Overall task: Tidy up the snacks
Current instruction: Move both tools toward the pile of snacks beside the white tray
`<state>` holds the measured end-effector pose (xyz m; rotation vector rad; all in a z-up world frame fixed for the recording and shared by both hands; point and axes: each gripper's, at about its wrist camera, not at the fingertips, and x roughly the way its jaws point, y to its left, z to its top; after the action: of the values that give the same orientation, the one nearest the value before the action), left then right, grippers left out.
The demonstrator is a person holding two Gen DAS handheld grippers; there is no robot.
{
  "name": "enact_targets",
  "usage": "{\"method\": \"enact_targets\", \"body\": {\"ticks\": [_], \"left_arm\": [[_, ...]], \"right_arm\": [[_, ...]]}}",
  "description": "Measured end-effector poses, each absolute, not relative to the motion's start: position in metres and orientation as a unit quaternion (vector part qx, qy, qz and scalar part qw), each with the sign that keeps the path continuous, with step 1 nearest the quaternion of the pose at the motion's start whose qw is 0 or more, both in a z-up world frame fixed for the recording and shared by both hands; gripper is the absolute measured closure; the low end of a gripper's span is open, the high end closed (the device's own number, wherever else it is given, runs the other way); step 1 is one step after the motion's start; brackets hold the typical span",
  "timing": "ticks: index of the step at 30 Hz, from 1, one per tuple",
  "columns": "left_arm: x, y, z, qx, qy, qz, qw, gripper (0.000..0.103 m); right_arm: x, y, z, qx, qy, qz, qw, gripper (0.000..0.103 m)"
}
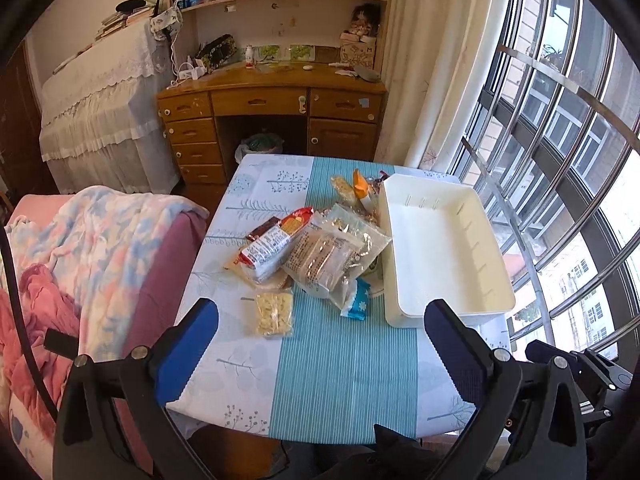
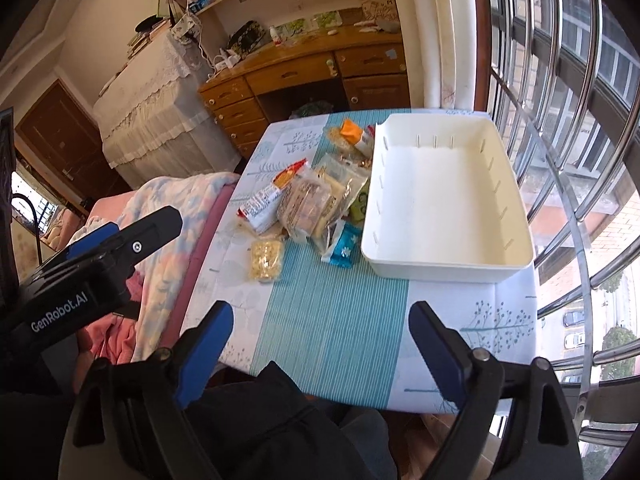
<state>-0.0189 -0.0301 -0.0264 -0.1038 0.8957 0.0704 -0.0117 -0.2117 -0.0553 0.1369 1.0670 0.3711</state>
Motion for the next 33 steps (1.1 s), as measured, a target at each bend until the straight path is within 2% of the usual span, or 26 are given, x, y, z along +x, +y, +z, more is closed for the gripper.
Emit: {"method": "enact_targets", "body": {"ticks": [13,18,33], "left_arm": [[-0.034,-0.036,-0.049,-0.032,0.471,0.084,0.878,0.000],[-0.032,-0.031,-0.051,-0.025,0.482,0.078,0.872,0.000],[0.015,0.008,-0.067,-0.032,0.519,0.055,0.852,0.000]], "right_arm": [[-0.011,-0.227,-0.075,0.088,0.515,0.187,0.832,0.013],[-0.001,-0.223,-0.083,0.099,0.525,0.197,0.822,0.016],[0.034,-0.219,-0.108,0.173,0.555,0.165,0.796,0.016]]}}
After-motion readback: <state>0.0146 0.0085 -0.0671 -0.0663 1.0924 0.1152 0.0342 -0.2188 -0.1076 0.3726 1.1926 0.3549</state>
